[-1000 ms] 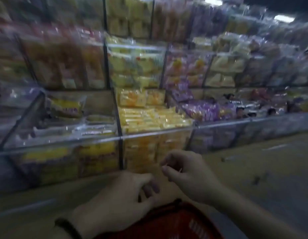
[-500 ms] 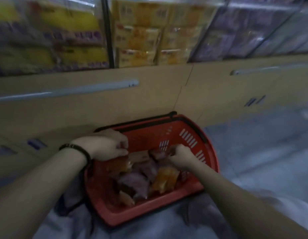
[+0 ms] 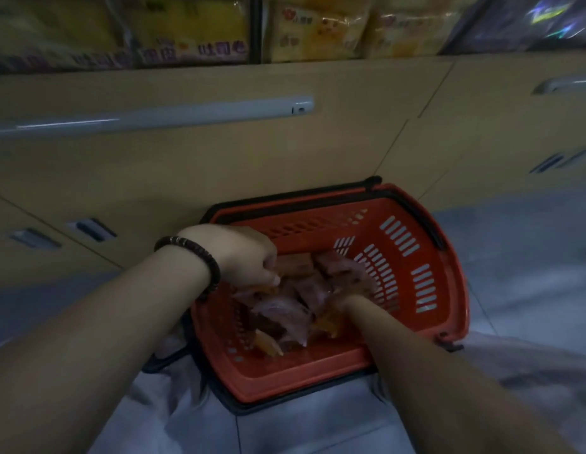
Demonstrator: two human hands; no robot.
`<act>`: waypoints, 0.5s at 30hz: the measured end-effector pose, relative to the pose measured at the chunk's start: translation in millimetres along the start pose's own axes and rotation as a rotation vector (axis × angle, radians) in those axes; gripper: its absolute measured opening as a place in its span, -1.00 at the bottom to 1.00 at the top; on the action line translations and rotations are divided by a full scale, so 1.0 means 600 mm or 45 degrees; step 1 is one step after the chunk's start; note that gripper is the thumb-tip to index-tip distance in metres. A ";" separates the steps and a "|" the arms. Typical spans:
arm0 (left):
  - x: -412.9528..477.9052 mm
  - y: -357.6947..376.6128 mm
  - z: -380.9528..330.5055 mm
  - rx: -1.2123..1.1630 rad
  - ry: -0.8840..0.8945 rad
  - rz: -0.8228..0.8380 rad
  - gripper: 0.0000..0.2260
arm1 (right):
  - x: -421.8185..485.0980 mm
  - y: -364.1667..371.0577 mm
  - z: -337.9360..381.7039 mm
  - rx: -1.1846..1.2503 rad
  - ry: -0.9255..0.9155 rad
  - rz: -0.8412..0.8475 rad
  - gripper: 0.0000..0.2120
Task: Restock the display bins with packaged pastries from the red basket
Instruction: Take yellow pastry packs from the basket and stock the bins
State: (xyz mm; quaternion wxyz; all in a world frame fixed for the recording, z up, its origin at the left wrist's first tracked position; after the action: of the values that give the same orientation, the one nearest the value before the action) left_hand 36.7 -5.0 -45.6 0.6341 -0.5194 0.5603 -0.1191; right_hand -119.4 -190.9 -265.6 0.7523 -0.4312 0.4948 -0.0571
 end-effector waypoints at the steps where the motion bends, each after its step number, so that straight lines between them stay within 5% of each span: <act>1: 0.000 0.000 0.001 0.004 -0.007 0.010 -0.63 | -0.005 -0.010 0.004 0.049 0.039 -0.006 -0.52; 10: 0.007 -0.012 -0.001 -0.017 -0.035 0.032 -0.53 | -0.013 -0.015 -0.001 0.825 0.438 0.001 -0.57; 15: 0.006 -0.008 -0.007 -0.029 -0.050 0.042 -0.53 | -0.020 -0.026 0.004 0.722 0.361 0.156 -0.81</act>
State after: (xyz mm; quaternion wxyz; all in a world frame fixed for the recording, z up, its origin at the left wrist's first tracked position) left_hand 36.9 -12.0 -43.2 0.6409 -0.5194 0.5576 -0.0919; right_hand -118.3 -192.9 -245.9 0.7681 -0.1617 0.5840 -0.2068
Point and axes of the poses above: each hand's wrist, its own x-axis towards the middle knuckle, its own y-axis out of the palm, z = x × y, the point moved 1 cm from there along x, towards the middle knuckle, and after that the axes turned 13 degrees about -z, right-handed, at the moved point
